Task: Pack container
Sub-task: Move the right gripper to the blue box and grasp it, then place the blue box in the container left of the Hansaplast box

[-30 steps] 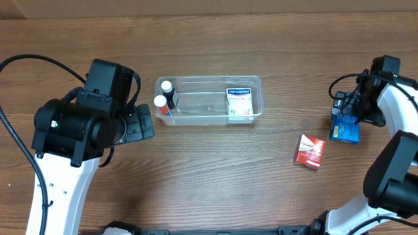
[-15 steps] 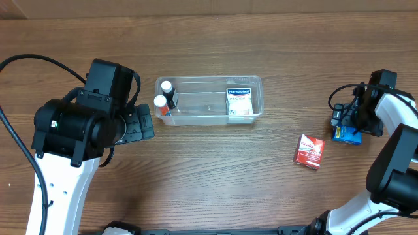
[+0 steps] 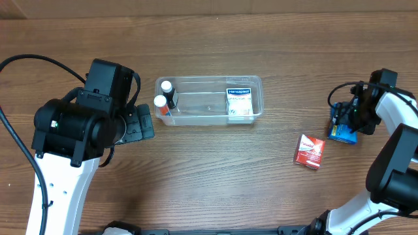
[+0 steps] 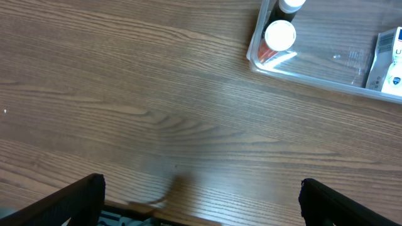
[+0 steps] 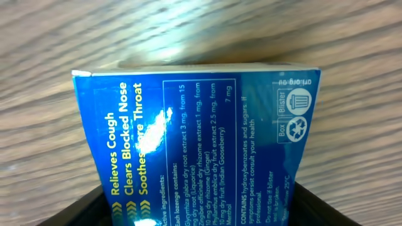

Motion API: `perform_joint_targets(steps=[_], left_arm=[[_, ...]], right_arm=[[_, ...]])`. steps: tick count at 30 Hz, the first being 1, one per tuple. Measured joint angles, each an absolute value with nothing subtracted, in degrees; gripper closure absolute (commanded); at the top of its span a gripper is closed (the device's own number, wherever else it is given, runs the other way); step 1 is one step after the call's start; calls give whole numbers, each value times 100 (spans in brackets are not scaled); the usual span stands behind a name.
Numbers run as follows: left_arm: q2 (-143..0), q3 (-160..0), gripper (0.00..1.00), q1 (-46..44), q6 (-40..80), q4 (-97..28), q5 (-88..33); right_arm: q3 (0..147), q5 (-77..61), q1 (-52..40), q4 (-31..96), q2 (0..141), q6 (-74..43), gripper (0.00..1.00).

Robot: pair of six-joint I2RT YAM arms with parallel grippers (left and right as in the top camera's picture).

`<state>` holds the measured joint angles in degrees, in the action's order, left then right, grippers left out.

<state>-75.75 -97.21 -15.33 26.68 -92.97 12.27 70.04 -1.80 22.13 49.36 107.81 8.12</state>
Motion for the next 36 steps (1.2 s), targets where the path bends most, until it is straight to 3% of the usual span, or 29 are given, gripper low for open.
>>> perform_joint_targets(steps=[6, 10, 15, 22, 36], left_arm=[[-7577, -9719, 0, -1533, 2668, -9260, 1225], [-7575, -9719, 0, -1533, 2668, -9260, 1225], [-7575, -9721, 0, -1533, 2668, -9258, 1225], [-7575, -9719, 0, -1533, 2668, -9266, 1225], [-7577, -9719, 0, -1533, 2668, -9301, 1225]], right_arm=[[8368, -471, 1474, 5944, 10554, 427, 35], [9327, -537, 506, 6425, 9874, 200, 36], [9747, -578, -1251, 6372, 9218, -504, 35], [9749, -322, -3072, 5666, 9767, -1577, 35], [9749, -16, -3444, 5363, 11561, -2375, 34]])
